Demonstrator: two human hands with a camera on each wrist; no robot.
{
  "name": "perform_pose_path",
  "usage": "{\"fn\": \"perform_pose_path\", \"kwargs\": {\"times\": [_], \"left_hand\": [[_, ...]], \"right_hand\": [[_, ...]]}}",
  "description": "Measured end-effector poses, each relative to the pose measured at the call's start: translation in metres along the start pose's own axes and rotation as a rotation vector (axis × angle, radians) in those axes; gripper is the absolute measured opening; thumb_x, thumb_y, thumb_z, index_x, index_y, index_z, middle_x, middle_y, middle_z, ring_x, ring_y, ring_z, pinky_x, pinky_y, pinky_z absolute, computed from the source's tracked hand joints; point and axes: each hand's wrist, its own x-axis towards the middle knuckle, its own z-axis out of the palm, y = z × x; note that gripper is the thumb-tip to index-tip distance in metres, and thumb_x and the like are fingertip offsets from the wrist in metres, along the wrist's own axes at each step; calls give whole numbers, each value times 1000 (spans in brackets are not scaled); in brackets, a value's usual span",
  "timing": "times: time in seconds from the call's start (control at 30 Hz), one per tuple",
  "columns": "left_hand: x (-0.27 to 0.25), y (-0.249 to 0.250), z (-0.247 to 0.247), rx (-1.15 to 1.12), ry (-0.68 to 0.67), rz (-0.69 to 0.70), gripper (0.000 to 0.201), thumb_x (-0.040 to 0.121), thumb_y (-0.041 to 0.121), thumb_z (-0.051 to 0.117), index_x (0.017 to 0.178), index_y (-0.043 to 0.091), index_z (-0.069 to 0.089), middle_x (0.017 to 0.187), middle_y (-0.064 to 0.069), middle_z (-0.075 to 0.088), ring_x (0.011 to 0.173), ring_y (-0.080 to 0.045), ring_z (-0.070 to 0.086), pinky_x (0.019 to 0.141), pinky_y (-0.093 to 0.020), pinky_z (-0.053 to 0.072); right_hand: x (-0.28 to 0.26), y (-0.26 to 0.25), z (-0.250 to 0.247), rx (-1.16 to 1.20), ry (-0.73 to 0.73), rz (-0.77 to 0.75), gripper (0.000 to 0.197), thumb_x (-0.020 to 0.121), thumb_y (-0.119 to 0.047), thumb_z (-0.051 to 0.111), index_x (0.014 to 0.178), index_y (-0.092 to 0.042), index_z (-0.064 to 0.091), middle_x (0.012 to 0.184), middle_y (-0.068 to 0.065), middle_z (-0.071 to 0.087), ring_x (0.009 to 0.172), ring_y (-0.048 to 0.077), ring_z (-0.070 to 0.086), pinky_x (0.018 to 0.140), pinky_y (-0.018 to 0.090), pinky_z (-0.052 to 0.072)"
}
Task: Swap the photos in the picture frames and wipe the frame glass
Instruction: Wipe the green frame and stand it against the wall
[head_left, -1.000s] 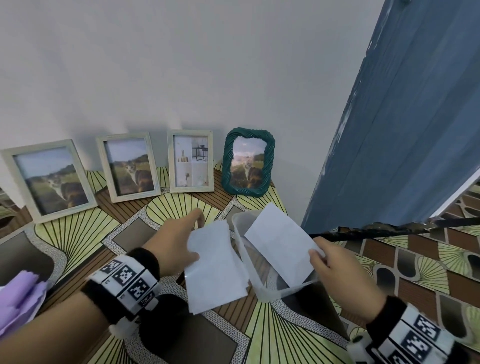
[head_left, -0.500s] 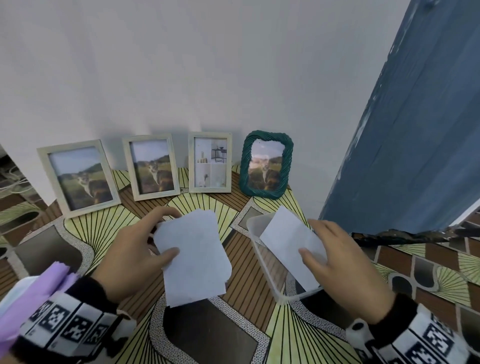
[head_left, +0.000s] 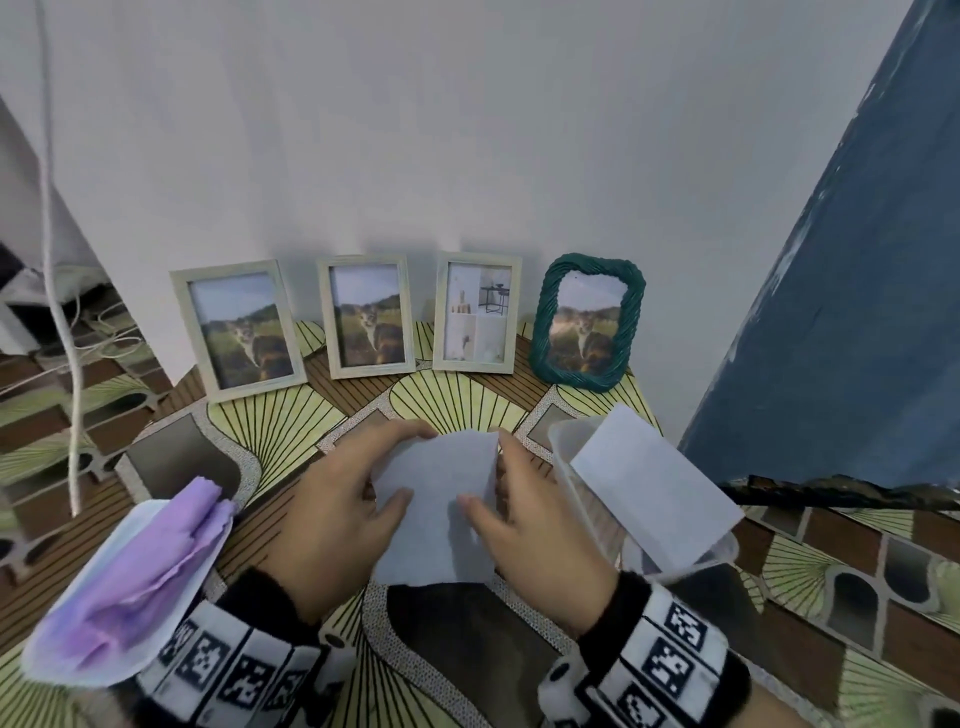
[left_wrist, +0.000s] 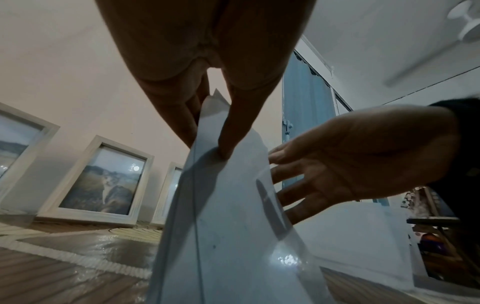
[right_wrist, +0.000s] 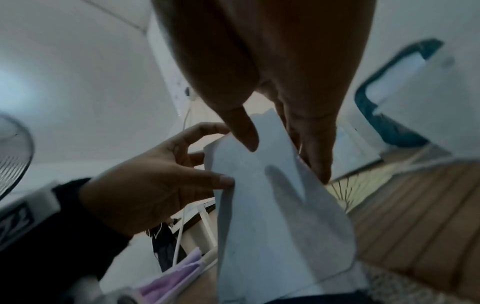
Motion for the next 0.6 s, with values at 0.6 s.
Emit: {"fn": "perform_pose_path", "kwargs": {"times": [0.6], "left_hand": [[-2,9,27,-763,31,-302,53,101,14,40,148,37,31,140,15,52,128,-6,50,108,-43,42]], "right_hand": [[24,3,14,338,273,73,34,102,-14,46,111,-44,59,107,-22,65,100,-3,59,87,28,50]]}}
